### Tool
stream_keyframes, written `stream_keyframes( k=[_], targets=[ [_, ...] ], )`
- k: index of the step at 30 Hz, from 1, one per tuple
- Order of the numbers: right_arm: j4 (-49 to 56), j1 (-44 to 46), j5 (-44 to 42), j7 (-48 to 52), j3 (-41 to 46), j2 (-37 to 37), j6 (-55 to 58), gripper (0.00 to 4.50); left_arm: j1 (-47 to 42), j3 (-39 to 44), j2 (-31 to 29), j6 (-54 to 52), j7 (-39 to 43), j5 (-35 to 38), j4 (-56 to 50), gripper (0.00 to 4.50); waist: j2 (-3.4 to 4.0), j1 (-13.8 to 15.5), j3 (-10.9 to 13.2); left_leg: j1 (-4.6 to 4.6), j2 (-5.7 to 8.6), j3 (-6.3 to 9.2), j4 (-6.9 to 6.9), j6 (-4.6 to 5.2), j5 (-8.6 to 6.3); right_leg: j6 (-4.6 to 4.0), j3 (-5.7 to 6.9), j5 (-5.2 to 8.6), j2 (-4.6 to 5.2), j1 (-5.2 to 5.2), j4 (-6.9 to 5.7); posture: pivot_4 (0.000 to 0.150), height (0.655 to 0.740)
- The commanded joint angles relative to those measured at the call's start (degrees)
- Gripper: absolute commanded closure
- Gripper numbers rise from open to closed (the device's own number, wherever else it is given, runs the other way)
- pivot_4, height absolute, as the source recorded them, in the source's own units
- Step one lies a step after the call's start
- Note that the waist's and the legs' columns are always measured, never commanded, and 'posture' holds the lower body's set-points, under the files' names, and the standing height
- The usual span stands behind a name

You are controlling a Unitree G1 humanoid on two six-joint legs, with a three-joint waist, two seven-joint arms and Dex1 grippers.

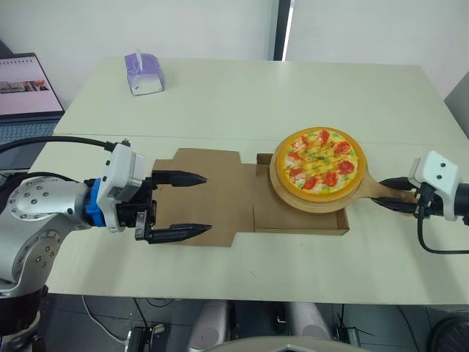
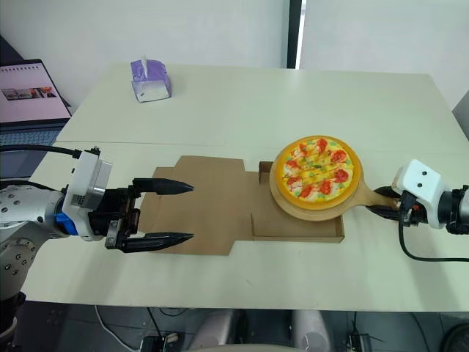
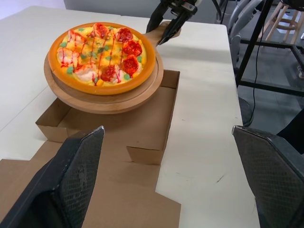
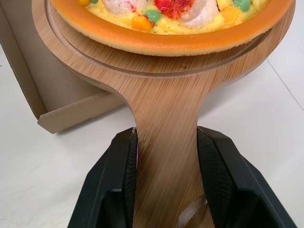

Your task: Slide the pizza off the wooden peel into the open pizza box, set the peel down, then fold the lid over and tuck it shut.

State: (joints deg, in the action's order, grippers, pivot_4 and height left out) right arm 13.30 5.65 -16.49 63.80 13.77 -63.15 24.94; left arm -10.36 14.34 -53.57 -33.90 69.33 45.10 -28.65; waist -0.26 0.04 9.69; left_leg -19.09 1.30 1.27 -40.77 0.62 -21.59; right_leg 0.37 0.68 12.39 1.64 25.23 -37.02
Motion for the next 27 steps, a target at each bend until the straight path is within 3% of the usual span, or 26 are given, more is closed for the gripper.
stream_keyframes(
  k=[1, 27],
  targets=[
    [0.37, 2.87, 0.52, 0.03, 1.54, -1.34, -4.20, 2.93, -0.14, 0.94, -0.35, 1.20, 0.01, 0.59, -1.14, 0.00, 0.00, 0.00, 0.00, 0.00, 0.00, 0.01, 0.00, 0.00, 0.00, 0.00, 0.01, 0.00, 0.00, 0.00, 0.00, 0.150, 0.7251],
    [-13.33, 11.50, 8.38, 0.01, -0.96, -2.37, -17.72, 2.93, -1.10, -0.46, 0.22, 2.21, -0.74, -0.42, 0.01, 0.00, 0.02, -0.06, 0.02, 0.00, 0.00, -0.02, 0.00, 0.00, 0.00, -0.02, -0.01, 0.00, 0.01, 0.01, 0.00, 0.150, 0.7251]
  ],
)
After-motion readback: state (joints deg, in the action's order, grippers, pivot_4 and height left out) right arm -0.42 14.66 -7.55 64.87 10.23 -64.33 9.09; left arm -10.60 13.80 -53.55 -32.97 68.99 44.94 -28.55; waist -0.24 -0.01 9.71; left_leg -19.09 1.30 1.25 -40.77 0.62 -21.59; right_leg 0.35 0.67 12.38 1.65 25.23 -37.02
